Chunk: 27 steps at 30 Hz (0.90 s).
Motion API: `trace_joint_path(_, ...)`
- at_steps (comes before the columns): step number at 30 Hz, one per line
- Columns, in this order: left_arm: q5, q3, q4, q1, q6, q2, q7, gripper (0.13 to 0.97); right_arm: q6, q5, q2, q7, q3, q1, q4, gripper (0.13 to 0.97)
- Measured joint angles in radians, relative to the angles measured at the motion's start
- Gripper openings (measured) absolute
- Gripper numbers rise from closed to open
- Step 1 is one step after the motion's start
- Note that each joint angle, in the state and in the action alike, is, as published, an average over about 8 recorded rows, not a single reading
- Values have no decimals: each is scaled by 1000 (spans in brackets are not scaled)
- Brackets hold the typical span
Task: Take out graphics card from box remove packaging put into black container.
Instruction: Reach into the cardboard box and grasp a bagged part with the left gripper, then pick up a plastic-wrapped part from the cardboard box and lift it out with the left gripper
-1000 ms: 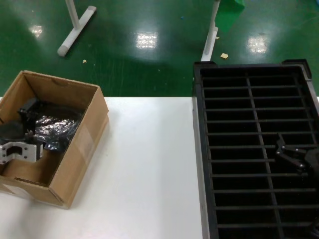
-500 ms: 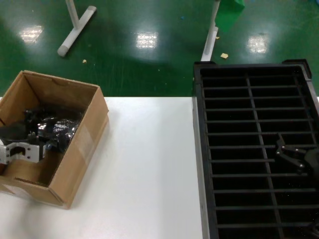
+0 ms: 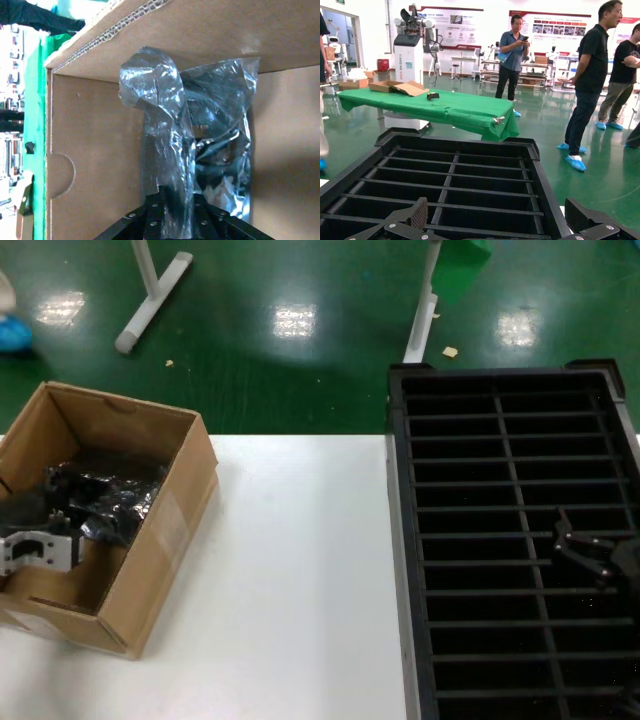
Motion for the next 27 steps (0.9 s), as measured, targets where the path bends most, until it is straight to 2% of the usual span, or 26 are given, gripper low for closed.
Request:
trace_joint_path(4,5,5,-43,26,-3,-15,-38,235,0,0,0,0,0,0,0,966)
trace_joint_path(8,0,-1,-61,41,-1,-22,-47,205,0,0,0,0,0,0,0,966)
trace_joint_path(13,-20,-20,-50,43,9,-21,-14,155,0,0,0,0,0,0,0,966)
trace_joint_path(20,-51,-52,-38,41,27,-17,26,145,0,0,0,0,0,0,0,966)
trace_joint_path(23,-56,-57,-67,54,29,-24,6,142,0,0,0,0,0,0,0,966)
trace_joint_path(27,-53,-56,-137,86,26,-43,-54,142,0,0,0,0,0,0,0,966)
